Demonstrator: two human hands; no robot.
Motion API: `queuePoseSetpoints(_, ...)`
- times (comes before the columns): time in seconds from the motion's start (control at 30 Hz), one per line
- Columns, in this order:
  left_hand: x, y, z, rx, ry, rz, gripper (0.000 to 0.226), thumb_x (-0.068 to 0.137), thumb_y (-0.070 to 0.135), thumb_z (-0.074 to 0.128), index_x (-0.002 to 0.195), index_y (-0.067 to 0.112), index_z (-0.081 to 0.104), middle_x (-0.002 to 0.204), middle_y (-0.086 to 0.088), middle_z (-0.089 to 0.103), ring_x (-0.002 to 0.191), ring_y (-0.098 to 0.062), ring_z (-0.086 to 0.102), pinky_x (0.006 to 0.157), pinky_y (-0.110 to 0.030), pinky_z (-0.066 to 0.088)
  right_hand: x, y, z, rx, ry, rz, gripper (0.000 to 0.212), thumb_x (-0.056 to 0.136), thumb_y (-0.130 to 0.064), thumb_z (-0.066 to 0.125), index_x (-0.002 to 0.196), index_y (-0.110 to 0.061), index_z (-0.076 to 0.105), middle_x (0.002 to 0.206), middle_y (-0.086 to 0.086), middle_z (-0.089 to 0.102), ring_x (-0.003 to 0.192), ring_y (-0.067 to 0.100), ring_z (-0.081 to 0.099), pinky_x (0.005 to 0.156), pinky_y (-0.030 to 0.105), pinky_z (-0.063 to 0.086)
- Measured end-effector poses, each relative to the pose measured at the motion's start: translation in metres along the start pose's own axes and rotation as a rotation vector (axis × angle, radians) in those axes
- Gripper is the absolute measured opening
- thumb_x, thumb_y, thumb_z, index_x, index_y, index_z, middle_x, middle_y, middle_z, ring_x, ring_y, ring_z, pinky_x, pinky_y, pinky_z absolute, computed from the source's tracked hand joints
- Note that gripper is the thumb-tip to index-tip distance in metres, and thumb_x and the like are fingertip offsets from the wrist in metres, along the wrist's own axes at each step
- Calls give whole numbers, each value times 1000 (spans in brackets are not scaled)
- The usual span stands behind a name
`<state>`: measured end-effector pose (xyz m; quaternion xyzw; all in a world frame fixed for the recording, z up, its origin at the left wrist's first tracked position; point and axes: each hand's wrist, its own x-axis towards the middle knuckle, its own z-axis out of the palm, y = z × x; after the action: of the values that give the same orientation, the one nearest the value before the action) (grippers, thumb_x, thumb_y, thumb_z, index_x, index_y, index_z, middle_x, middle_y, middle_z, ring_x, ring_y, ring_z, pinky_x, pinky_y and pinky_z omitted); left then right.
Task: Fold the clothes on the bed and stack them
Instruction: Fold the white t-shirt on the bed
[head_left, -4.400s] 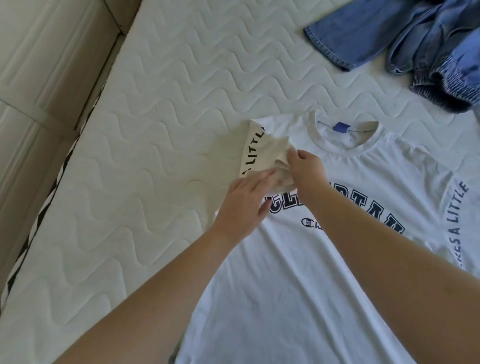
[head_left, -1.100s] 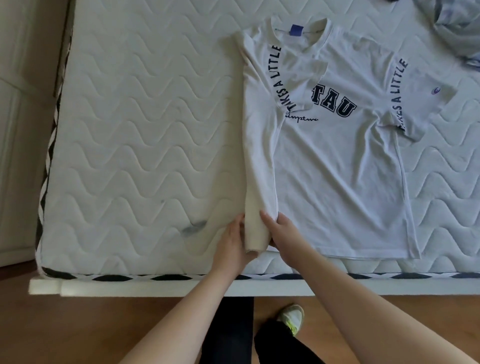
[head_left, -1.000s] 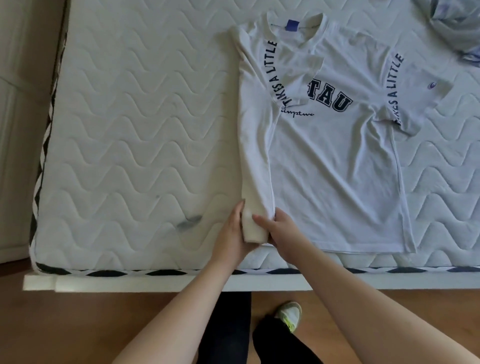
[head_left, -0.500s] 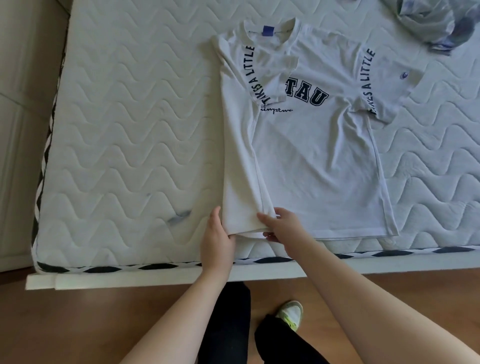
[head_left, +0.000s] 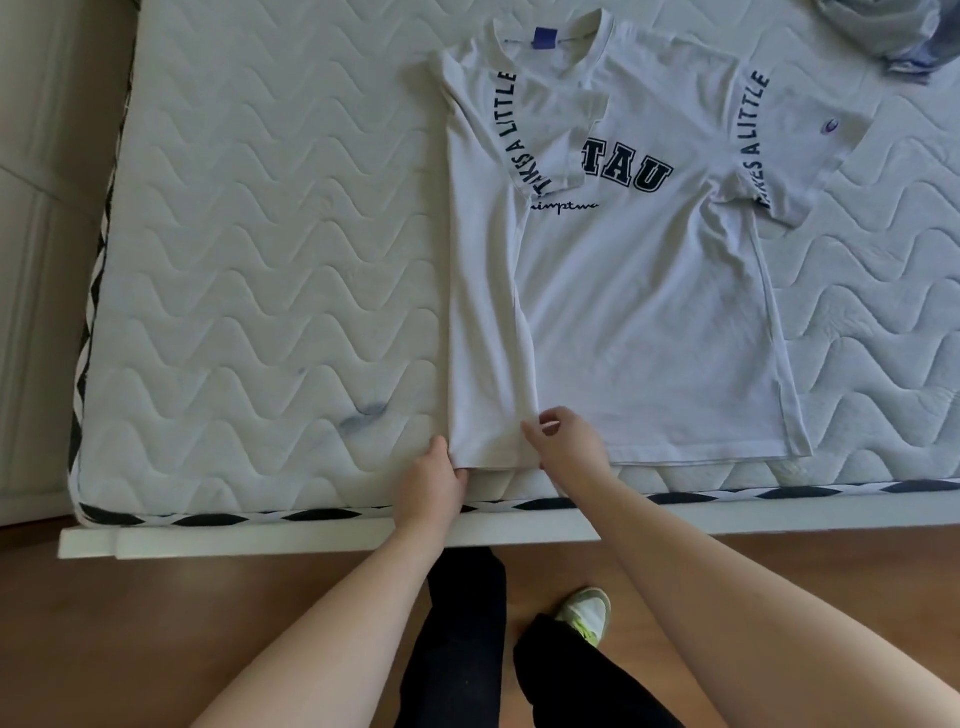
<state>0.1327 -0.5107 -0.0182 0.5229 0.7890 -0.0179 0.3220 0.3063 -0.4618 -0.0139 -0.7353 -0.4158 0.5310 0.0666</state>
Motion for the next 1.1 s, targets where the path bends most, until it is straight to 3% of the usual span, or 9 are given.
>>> queuePoseSetpoints(0.07,5,-3,-2,95,-19,27,22,97,31,48,93,10,51,90,-14,67,85,-35,63,59,-35,38,5,-2,2,-2,-21,7,19,91,-39,62,98,-23,55,84,-10,63,71,16,67,57,28,50)
queuePoseSetpoints(0.17,7,-3,-5,206,-84,27,28,99,34,43,97,10,58,96,-12,68,89,-33,64,63,-34,42,8,1,3,-160,-25,36,15,90,-32,60,90,-17,60,76,-2,64,69,18,61,56,27,45)
queuePoseSetpoints(0.3,12,-3,-13,312,-303,8,29,93,39,47,100,17,63,98,-6,67,93,-29,64,66,-29,42,11,4,-4,-311,-25,70,22,89,-38,61,76,-22,54,70,-5,60,60,13,54,50,25,40)
queuePoseSetpoints(0.47,48,4,-52,386,-522,68,25,74,47,61,84,24,60,87,1,62,85,-23,61,67,-29,45,29,-23,-21,-210,115,22,31,90,-55,57,88,-24,53,74,-10,59,62,9,57,47,24,34)
queuePoseSetpoints(0.6,85,27,-88,286,-494,159,19,72,41,67,82,26,59,93,3,65,88,-20,62,79,-32,53,50,-62,-39,-88,193,-28,30,92,-53,56,94,-23,57,78,-8,65,66,11,61,52,24,40)
queuePoseSetpoints(0.7,110,49,-112,214,-481,223,15,74,36,68,83,27,60,95,3,66,88,-19,62,77,-30,52,66,-89,-53,-22,205,-39,28,92,-48,57,96,-21,59,82,-5,69,72,15,67,62,28,48)
queuePoseSetpoints(0.83,136,80,-124,79,-371,308,14,86,25,59,96,18,65,98,-4,68,93,-24,63,81,-32,52,92,-113,-71,123,236,-25,28,93,-41,58,101,-14,61,83,-4,70,66,9,67,56,28,49)
queuePoseSetpoints(0.93,157,100,-126,-42,-243,347,12,89,21,56,97,16,64,91,-3,68,88,-25,63,77,-33,52,120,-124,-87,220,255,-31,28,92,-38,61,111,-17,61,96,-2,70,83,16,69,79,43,57)
queuePoseSetpoints(1.1,210,134,-123,-46,-128,462,34,89,16,59,123,13,59,120,-8,59,106,-27,58,91,-36,46,176,-154,-116,206,288,-97,52,91,-33,64,138,-19,46,127,-1,60,107,17,60,88,36,51)
